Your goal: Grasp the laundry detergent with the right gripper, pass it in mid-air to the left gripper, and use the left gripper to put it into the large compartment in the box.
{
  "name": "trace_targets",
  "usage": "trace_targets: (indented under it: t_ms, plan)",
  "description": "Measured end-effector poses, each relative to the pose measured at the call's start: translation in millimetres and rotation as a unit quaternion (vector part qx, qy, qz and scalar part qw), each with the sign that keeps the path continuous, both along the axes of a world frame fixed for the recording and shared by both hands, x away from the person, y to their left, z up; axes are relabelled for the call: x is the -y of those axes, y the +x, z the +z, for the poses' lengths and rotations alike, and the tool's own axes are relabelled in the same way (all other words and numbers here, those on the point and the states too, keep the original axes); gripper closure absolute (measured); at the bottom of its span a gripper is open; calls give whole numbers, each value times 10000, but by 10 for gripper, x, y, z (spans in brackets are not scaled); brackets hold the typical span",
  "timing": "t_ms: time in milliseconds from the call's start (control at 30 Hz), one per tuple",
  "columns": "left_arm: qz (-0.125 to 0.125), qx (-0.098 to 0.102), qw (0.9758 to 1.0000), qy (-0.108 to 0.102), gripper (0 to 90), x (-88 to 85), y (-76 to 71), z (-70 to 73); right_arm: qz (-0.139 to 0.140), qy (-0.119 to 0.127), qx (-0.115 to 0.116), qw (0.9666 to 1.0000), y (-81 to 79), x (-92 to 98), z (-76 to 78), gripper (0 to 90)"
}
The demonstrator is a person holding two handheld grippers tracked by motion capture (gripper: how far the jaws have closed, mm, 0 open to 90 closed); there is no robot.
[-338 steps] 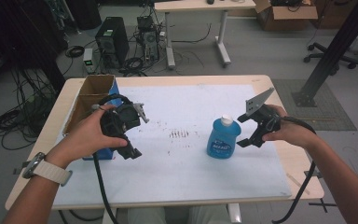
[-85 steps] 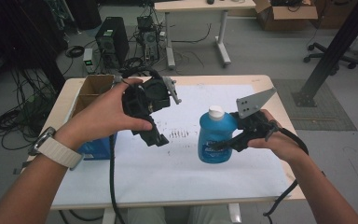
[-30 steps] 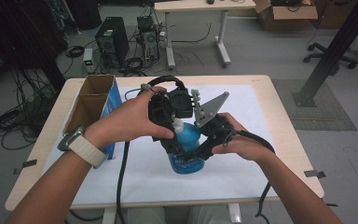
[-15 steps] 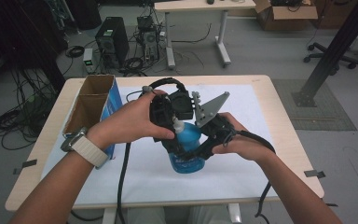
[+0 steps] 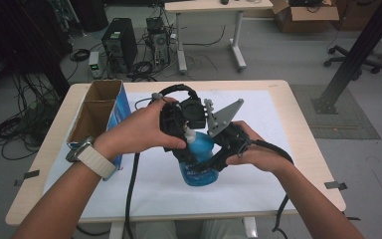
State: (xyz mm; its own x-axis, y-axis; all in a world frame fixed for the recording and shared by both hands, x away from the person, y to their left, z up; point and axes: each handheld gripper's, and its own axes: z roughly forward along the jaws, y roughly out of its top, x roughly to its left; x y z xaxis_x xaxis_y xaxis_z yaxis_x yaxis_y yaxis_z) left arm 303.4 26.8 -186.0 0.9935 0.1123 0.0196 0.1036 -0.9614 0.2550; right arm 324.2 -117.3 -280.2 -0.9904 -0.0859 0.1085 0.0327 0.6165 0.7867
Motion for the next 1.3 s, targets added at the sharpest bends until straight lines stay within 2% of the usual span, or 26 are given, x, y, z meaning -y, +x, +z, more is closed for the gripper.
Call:
trace_targets:
  t_ms: [733, 1100, 1200, 1300]
  plan:
    - [-23, -83, 10000, 4, 373, -15, 11, -56, 3, -117, -28, 9999, -7, -17, -26, 436]
    - [-36, 41, 10000, 52, 380, -5, -14, -60, 6, -104, 25, 9999, -6, -16, -42, 436]
    - [-57, 123, 9996, 235, 380, 24, -33, -61, 26, -126, 107, 9999, -8, -30, -47, 435]
    - [-40, 157, 9995, 259, 381, 40, -40, -44, 31, -103, 128, 9999, -4, -29, -48, 433]
